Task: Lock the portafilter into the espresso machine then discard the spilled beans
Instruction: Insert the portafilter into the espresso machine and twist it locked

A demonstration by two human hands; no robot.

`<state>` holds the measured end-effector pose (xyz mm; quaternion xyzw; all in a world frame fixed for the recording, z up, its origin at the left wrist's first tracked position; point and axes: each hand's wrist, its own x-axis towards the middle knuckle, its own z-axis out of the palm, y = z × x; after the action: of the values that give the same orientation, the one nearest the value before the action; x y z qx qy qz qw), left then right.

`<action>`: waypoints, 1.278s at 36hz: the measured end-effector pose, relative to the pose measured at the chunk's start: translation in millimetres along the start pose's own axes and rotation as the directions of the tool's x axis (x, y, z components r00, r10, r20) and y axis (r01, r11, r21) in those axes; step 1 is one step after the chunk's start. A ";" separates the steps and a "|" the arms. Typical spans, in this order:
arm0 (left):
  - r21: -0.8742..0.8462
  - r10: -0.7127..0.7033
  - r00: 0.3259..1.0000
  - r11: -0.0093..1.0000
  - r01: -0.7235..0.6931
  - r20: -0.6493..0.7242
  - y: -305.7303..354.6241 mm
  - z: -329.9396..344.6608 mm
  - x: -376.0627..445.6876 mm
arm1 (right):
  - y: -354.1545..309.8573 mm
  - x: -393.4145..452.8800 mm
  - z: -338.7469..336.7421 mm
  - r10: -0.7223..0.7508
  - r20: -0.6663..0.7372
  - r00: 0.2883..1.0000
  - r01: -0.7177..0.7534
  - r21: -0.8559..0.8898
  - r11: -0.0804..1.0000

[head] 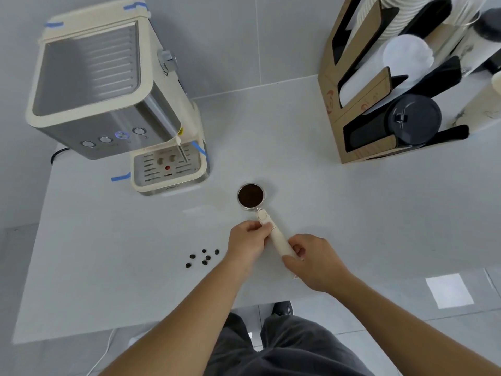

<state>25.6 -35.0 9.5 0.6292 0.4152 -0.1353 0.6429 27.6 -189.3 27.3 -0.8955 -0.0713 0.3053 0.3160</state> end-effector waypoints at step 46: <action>-0.168 0.079 0.988 0.984 -0.056 0.133 47.2 -210.6 -14.1 | -173.8 13.0 75.7 -0.072 0.477 0.876 -0.247 0.572 0.783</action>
<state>-26.9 162.2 81.1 0.5770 0.3577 -0.1225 0.7240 4.6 -8.3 80.2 -0.6422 0.0001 0.5357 0.5483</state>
